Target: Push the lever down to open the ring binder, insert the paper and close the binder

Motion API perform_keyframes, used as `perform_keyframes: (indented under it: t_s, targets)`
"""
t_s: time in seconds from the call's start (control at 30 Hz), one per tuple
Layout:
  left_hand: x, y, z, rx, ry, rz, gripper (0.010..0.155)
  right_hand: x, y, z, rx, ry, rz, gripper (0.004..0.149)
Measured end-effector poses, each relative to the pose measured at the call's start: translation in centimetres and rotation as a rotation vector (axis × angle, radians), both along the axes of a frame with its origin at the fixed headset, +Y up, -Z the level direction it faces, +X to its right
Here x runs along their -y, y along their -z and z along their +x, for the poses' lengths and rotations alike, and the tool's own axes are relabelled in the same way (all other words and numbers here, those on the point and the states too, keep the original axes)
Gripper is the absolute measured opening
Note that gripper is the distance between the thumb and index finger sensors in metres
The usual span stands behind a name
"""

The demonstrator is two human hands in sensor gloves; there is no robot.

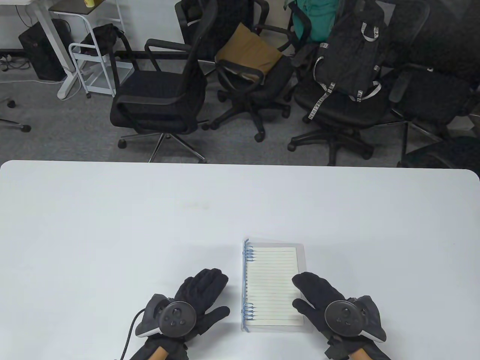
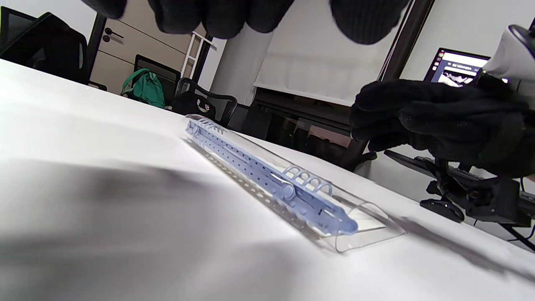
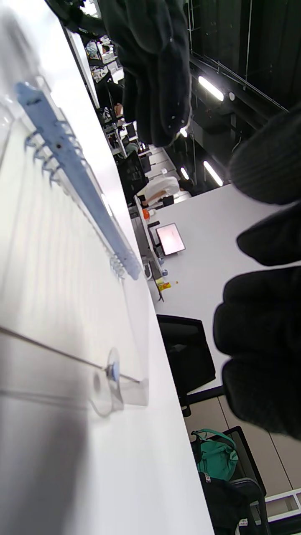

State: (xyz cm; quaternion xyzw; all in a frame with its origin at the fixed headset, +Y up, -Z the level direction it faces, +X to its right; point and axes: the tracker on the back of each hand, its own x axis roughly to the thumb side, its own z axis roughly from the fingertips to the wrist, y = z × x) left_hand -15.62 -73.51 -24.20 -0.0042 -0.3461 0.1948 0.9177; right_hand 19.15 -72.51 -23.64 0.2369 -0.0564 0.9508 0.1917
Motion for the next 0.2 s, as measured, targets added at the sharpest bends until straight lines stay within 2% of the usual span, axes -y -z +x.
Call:
perform_keyframes:
  t_s: [0.2]
  targets:
    - [0.48,0.16,0.13,0.006,0.013,-0.031,0.075,0.1,-0.03,-0.17,-0.008,-0.018,-0.008,0.059]
